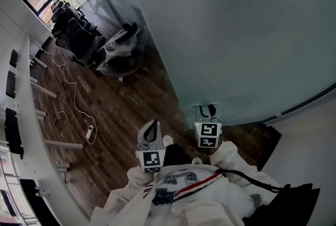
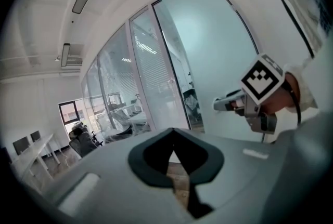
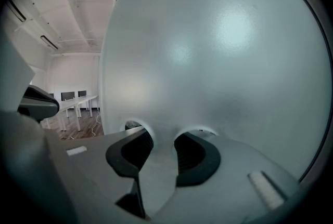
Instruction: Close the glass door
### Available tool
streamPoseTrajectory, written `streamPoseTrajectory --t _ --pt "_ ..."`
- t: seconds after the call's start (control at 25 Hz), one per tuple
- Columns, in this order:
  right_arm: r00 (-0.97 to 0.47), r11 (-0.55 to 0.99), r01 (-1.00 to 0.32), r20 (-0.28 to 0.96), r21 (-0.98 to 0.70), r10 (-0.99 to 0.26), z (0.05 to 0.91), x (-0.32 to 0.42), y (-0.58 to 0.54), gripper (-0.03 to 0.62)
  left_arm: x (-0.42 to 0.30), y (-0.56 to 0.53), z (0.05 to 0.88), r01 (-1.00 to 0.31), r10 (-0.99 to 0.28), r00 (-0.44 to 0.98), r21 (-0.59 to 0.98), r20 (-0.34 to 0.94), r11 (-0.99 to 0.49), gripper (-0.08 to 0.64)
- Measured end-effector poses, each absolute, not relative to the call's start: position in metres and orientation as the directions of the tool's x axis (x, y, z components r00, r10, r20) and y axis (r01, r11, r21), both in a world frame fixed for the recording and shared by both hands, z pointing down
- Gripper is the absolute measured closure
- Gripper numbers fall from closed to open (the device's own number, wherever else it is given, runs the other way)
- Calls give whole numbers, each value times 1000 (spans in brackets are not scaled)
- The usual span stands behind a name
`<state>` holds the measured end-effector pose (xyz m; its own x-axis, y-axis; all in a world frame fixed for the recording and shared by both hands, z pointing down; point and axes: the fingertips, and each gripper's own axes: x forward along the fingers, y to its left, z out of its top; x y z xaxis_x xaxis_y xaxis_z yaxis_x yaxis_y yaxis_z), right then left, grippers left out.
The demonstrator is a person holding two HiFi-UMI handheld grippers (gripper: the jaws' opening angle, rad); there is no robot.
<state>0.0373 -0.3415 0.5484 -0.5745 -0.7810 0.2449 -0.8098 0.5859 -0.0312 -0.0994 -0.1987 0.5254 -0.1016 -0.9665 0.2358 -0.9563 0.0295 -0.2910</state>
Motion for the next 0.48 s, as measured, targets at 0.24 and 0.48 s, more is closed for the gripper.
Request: streamPoseTrajectory --t 0.24,0.48 --pt "-528 544 -839 256 -11 -809 554 36 -368 463 -124 -246 525 -967 -975 -3 -249 224 -54 558" --pt "-487 496 -868 209 -14 -848 553 36 -394 463 -155 -284 523 -962 -974 82 -237 211 -133 558"
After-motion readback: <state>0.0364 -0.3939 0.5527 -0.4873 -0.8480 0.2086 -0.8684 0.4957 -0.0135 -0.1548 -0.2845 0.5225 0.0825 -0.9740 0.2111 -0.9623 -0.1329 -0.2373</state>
